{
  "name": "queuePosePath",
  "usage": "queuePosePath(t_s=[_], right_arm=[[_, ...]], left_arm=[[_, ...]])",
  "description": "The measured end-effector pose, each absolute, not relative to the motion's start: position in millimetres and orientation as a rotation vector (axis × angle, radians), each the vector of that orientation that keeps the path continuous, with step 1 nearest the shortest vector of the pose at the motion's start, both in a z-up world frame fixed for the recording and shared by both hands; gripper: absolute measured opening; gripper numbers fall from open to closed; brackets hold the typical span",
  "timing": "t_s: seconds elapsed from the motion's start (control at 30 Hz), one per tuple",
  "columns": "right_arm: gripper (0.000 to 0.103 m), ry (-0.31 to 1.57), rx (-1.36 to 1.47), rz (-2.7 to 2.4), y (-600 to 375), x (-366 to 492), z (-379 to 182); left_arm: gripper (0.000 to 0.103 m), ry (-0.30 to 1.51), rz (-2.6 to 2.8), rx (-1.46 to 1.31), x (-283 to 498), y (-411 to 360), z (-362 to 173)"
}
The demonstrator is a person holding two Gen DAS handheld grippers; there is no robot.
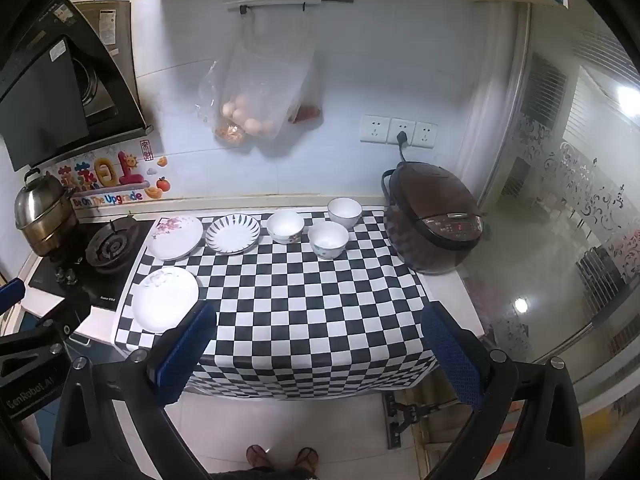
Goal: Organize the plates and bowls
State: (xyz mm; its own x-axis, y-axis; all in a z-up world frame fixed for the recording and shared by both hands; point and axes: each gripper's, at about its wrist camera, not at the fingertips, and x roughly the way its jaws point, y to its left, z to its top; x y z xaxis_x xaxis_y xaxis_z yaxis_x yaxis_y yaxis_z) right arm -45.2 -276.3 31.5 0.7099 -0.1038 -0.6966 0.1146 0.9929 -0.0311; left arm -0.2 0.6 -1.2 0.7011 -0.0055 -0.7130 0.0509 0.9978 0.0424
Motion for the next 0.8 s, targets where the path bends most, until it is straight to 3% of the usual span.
queuePosePath(t_s=[0.8], right_arm=[[0.103,0.767,0.009,-0.126,-276.1,-53.6,38.3]], left_arm=[[0.103,0.784,-0.033,0.054,-2.7,-0.1,-1.3]])
